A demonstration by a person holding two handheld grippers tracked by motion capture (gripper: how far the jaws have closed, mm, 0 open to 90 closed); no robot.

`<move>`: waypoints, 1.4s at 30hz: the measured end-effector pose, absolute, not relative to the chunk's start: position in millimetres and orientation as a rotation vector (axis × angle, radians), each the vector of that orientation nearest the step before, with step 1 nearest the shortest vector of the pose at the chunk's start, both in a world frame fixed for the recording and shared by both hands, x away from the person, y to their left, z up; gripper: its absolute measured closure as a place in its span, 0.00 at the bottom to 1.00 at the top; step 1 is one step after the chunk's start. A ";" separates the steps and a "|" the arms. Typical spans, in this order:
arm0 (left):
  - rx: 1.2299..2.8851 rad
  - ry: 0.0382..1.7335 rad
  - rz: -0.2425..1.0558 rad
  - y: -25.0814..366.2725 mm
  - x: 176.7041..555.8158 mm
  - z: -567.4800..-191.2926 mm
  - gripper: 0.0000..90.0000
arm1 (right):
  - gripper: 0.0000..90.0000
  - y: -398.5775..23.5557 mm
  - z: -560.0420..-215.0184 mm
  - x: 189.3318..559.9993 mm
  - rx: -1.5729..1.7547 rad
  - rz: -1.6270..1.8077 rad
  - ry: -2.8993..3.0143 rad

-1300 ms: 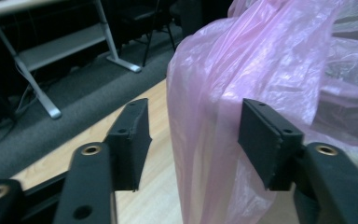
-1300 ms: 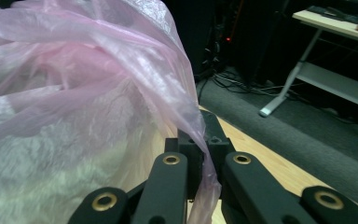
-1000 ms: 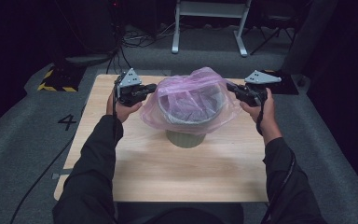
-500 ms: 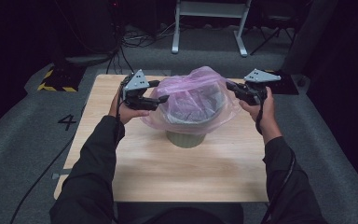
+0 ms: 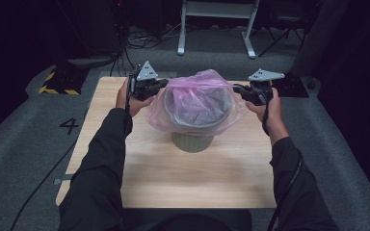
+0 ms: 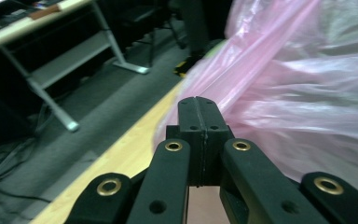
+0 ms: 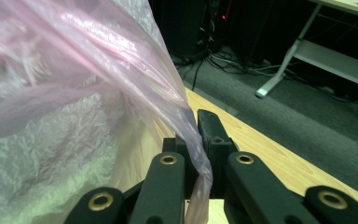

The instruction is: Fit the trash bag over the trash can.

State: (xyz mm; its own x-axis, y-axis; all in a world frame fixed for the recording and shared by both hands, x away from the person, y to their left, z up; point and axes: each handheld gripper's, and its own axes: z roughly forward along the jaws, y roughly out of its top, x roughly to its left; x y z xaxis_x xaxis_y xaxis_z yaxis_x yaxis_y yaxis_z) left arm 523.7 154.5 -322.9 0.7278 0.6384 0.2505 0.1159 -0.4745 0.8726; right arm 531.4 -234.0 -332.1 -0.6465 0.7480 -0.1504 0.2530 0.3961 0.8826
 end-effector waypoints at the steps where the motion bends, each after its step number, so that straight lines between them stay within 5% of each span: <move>1: 2.000 0.577 0.713 154.1 525.7 -323.2 1.00 | 0.98 -232.4 -333.6 533.4 0.856 1.197 2.124; 7: 1.996 0.627 0.739 153.7 548.3 -329.2 1.00 | 0.98 -231.0 -341.4 549.0 0.907 1.166 2.128; 19: 1.956 0.794 0.560 152.9 584.8 -369.3 1.00 | 0.98 -236.0 -380.4 573.3 1.079 1.267 2.177; 30: 2.021 0.900 0.462 134.1 602.4 -391.7 1.00 | 0.98 -235.7 -379.1 579.4 1.133 1.211 2.095; 42: 1.981 0.931 0.494 157.0 584.3 -394.2 0.88 | 0.92 -255.7 -392.1 567.8 1.166 1.194 2.120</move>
